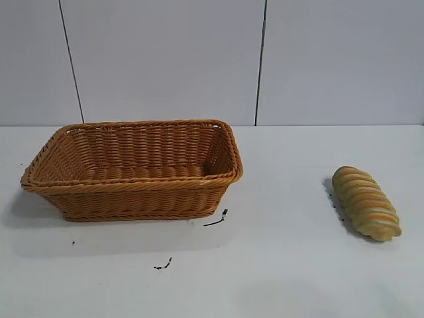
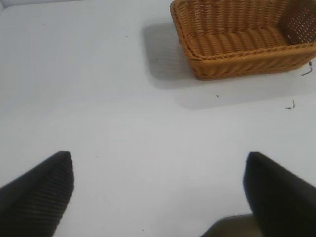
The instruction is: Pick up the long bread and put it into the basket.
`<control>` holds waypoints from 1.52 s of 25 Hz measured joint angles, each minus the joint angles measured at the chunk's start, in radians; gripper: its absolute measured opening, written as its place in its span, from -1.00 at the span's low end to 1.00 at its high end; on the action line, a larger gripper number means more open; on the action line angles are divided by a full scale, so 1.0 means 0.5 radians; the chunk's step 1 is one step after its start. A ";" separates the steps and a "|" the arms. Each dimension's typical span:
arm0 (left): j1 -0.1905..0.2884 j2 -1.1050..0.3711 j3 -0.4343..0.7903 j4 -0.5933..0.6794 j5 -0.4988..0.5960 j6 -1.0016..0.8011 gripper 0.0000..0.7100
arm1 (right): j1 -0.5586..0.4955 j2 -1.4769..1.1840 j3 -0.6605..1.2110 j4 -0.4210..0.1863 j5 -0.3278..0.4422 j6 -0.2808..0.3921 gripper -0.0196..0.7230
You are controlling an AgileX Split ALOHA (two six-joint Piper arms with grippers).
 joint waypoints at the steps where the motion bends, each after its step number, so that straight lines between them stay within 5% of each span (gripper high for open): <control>1: 0.000 0.000 0.000 0.000 0.000 0.000 0.96 | 0.000 0.000 0.000 0.000 0.000 0.000 0.83; 14: 0.000 0.000 0.000 0.000 0.000 0.000 0.96 | 0.000 0.134 -0.029 0.000 -0.001 0.000 0.83; 38: 0.000 0.000 0.000 0.000 0.000 0.000 0.96 | 0.000 2.931 -1.221 -0.021 -0.153 -0.025 0.83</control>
